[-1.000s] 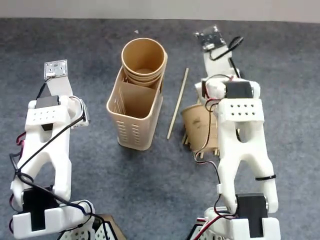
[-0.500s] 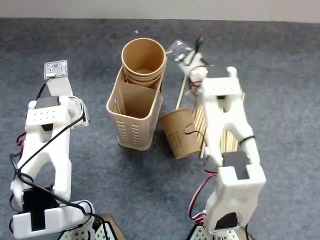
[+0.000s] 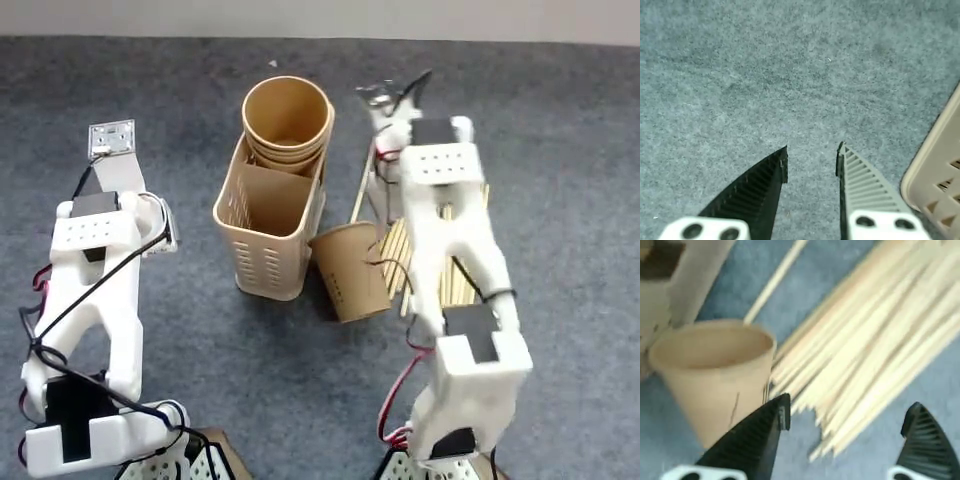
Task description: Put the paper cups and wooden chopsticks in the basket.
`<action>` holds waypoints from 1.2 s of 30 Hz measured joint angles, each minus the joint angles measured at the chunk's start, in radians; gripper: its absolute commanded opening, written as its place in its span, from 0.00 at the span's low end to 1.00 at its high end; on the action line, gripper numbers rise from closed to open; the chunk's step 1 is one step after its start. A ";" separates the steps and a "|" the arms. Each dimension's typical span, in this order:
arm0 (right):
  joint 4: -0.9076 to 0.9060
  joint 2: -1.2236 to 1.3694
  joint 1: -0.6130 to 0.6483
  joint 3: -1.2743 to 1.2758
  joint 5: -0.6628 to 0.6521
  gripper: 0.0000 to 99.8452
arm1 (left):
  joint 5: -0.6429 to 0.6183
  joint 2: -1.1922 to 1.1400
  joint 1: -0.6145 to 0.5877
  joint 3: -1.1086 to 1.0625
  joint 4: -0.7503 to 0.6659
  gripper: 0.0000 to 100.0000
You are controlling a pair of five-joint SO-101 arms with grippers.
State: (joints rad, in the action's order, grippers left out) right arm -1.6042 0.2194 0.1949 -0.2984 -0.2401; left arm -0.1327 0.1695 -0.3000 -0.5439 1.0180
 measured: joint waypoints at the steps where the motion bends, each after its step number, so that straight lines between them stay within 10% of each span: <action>1: -0.048 -0.038 -0.003 0.005 0.002 0.34 | 0.000 0.000 0.000 0.000 0.000 0.19; 8: -0.034 -0.407 0.002 0.382 -0.054 0.34 | 0.000 0.000 0.000 0.000 0.000 0.19; 21: 0.904 -1.079 0.103 1.536 0.035 0.34 | 0.000 0.000 0.000 -0.020 -0.003 0.19; 36: 0.690 -1.540 0.212 1.571 0.203 0.34 | 0.000 -0.146 0.000 0.035 -0.048 0.19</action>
State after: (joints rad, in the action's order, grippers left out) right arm -0.9137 -1.3211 0.4066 1.2727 -0.0376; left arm -0.1327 0.0238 -0.3000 -0.5086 0.9705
